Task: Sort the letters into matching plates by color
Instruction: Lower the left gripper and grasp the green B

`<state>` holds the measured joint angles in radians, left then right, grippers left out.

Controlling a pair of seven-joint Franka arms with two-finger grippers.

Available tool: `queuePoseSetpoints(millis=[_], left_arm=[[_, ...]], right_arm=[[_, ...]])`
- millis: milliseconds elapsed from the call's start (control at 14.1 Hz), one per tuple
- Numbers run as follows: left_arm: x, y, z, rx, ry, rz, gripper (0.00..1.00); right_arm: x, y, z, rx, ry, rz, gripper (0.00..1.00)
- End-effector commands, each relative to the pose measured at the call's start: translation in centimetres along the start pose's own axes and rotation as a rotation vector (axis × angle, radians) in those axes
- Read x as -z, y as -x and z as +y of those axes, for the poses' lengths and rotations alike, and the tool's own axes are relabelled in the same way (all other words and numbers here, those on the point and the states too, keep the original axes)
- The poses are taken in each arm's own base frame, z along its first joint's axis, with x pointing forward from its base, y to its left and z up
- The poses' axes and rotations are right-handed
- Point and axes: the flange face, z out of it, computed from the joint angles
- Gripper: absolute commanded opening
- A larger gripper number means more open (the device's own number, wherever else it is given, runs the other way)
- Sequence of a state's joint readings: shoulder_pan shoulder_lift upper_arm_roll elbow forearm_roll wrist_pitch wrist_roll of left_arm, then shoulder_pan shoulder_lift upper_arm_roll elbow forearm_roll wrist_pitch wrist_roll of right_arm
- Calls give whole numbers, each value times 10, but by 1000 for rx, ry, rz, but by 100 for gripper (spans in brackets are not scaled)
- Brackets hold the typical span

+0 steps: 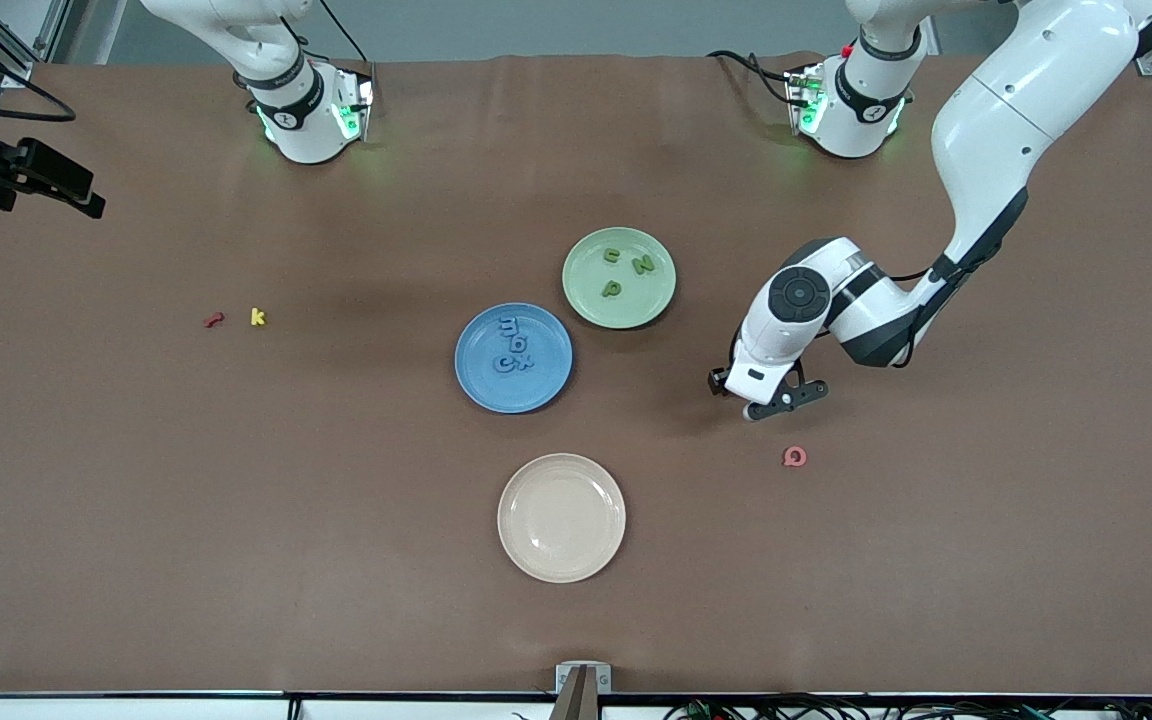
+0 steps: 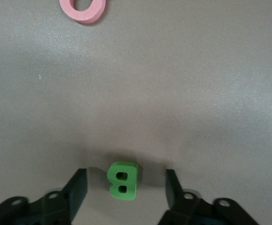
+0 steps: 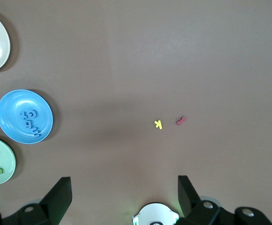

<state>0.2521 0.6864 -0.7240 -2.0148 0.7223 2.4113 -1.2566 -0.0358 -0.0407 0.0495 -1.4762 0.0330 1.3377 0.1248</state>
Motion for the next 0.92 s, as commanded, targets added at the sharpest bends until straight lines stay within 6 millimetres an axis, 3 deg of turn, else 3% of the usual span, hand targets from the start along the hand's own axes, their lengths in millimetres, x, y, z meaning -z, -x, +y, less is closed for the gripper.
queuePoseSetpoints(millis=[0,498,853], left_arm=[[-2,0,0,-5,12,14,59],[-3,0,-1,-4,10,13,21],[3,0,-1,0,7,24,17]], right_arm=[[1,5,6,30,-3,10,100],[7,0,11,120,20,81,100],[7,-4,17,109,6,87,100]])
